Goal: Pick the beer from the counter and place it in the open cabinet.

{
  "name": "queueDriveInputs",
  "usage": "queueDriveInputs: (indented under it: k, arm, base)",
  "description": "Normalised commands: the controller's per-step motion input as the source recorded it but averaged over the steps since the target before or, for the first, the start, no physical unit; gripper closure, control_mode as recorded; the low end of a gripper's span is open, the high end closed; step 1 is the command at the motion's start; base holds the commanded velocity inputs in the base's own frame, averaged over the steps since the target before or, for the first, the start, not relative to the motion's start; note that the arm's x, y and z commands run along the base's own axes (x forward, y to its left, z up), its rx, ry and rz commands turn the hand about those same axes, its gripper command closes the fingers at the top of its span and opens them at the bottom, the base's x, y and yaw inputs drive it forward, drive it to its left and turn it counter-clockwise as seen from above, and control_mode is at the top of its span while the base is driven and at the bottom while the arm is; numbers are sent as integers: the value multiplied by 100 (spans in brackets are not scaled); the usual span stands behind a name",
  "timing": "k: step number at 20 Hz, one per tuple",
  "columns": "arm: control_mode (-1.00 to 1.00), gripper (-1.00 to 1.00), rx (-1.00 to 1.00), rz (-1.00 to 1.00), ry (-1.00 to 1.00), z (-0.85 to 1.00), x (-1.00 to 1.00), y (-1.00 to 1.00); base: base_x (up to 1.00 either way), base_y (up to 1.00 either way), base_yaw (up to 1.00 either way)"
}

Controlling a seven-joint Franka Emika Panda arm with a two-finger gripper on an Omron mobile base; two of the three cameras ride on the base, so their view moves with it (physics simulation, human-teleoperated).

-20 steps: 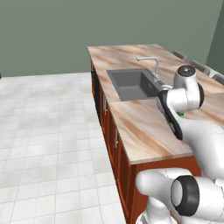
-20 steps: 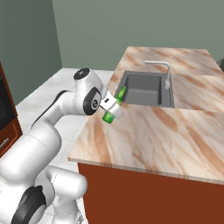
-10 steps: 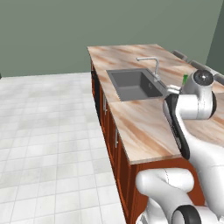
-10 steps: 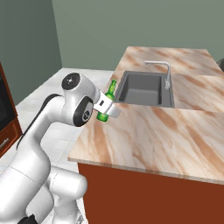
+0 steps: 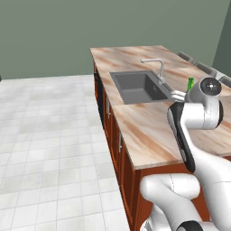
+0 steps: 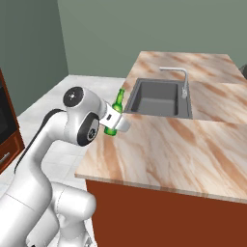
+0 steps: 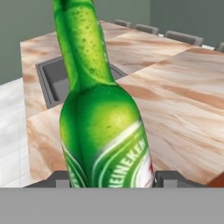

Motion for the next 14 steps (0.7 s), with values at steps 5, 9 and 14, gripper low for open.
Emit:
queueDriveInputs:
  k: [5, 9, 14]
  arm:
    - [-100, 100, 0, 0, 0, 0, 0, 0]
    - [100, 100, 0, 0, 0, 0, 0, 0]
    - [100, 100, 0, 0, 0, 0, 0, 0]
  base:
    - [0, 0, 0]
    - [-6, 0, 0]
    - [-94, 0, -4]
